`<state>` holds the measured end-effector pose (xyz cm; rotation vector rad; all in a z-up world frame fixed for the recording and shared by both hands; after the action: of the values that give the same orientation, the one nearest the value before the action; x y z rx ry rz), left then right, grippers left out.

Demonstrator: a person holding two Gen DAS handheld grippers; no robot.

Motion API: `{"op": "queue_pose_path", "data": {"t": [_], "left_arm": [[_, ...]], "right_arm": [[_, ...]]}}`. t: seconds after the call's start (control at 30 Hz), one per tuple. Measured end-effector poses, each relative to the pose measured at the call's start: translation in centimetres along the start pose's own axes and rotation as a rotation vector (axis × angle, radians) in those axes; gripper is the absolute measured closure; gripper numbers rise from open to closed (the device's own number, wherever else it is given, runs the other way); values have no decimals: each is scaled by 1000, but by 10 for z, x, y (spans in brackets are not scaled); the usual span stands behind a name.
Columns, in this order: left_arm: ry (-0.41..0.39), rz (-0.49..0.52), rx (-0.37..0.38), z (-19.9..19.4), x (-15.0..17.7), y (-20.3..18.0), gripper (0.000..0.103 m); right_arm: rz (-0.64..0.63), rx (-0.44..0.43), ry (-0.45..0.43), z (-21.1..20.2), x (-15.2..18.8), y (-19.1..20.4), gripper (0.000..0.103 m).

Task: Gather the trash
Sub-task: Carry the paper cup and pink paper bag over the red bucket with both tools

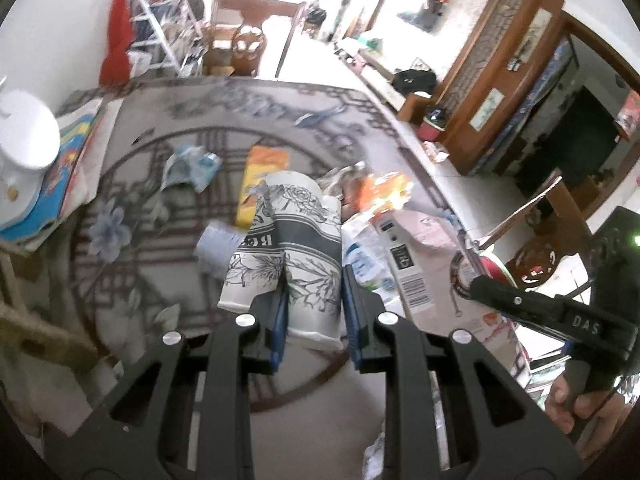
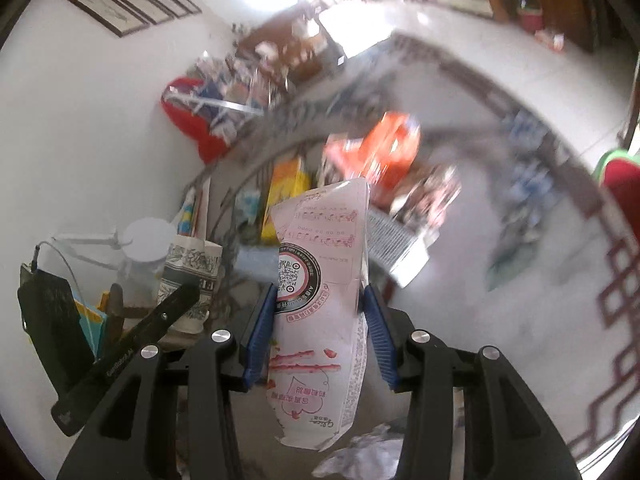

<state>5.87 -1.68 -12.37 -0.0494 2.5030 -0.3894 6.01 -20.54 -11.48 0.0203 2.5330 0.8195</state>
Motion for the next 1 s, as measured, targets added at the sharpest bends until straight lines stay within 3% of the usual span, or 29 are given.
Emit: {"op": "queue_pose_path", "data": {"t": [0.27, 1.0], "left_arm": [[-25, 67, 29, -3, -11, -43, 80], [-69, 119, -4, 17, -28, -148, 80]], "right_arm": [[-14, 40, -130, -42, -16, -25, 60], [35, 14, -158, -91, -60, -125, 60]]}}
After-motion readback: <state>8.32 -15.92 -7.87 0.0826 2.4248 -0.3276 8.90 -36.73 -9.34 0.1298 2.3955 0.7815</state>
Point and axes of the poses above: each gripper's, at about its wrist camera, not at the fingertips, and z roughly the way its jaws point, y to its left, x to its underside, the point moved 5 cm from there along z, roughly the way its jaws point, and after that the axes turned 4 degrees about y, right-handed, at the moved point
